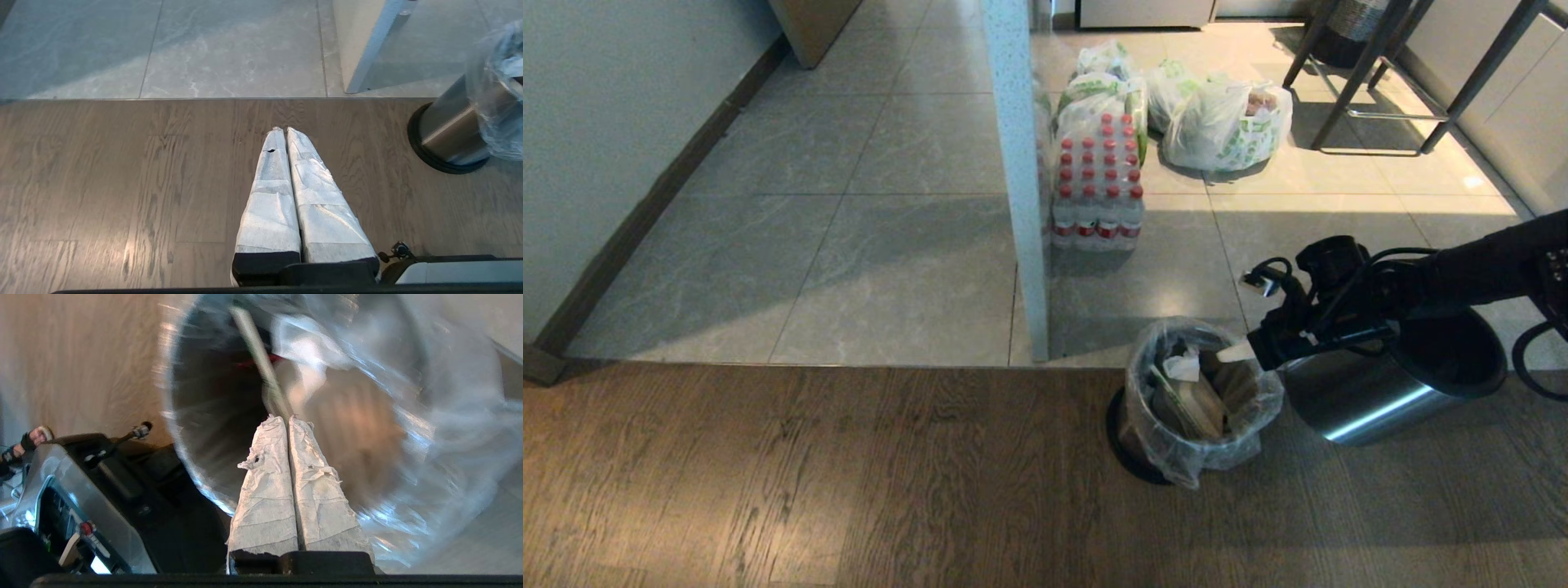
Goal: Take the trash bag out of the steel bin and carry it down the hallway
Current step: Pick up the trash bag
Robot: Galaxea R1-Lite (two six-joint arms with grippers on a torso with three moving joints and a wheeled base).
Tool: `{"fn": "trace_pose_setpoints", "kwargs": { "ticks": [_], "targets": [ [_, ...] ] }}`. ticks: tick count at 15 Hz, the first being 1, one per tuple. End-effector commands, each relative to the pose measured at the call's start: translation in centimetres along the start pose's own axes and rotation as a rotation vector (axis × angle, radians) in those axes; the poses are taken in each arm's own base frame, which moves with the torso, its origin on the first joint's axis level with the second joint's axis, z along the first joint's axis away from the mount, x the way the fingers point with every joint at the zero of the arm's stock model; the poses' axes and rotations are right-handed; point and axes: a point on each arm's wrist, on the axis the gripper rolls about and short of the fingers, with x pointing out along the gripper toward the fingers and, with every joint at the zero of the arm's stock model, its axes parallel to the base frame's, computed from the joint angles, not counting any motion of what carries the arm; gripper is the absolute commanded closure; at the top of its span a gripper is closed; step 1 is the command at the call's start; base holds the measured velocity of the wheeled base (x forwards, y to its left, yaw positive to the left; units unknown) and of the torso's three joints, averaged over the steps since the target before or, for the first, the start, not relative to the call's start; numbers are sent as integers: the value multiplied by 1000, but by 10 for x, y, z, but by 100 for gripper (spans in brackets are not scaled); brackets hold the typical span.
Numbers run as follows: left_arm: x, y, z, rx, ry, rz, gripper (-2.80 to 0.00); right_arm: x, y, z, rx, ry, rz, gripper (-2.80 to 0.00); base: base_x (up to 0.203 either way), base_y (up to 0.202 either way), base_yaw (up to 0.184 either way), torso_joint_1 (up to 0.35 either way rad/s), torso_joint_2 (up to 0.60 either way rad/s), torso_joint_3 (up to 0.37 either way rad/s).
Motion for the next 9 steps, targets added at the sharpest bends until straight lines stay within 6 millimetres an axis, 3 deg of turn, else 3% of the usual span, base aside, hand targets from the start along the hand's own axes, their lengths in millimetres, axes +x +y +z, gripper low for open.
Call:
{"fn": "trace_pose_setpoints", "kwargs": {
  "ticks": [1,3,9],
  "targets": [
    [0,0,0,0,2,1,0,-7,-3,1,1,-10,-12,0,0,0,0,0,0,0],
    [0,0,0,0,2,1,0,-15,-17,-5,26,-18,-42,0,0,0,0,0,0,0],
    [0,0,0,1,2,1,0,-12,-47,-12,42,-43,-98,0,0,0,0,0,0,0]
  ]
}}
